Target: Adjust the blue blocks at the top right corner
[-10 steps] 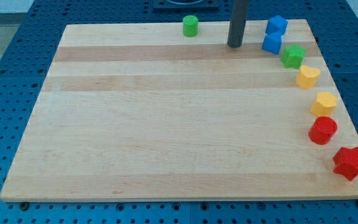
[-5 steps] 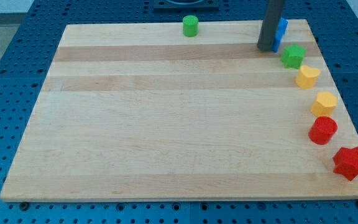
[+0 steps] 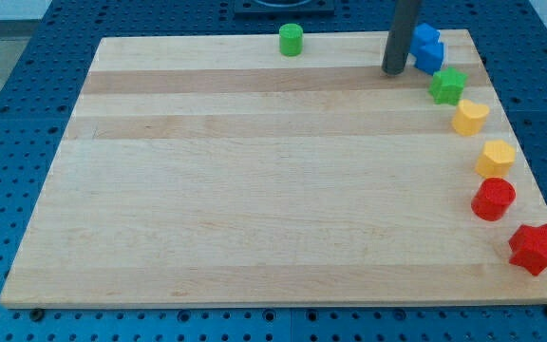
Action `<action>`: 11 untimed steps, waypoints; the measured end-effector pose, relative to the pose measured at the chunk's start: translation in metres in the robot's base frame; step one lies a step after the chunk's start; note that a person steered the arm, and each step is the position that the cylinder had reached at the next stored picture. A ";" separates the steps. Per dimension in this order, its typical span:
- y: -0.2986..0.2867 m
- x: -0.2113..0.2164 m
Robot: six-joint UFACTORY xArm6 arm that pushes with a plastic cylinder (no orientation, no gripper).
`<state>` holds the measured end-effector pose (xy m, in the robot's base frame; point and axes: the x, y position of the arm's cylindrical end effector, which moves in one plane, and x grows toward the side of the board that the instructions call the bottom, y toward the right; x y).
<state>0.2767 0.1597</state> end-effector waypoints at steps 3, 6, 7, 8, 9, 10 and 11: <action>0.013 -0.032; 0.031 -0.053; 0.035 -0.058; 0.042 -0.060; 0.042 -0.064; 0.032 -0.067; -0.023 -0.042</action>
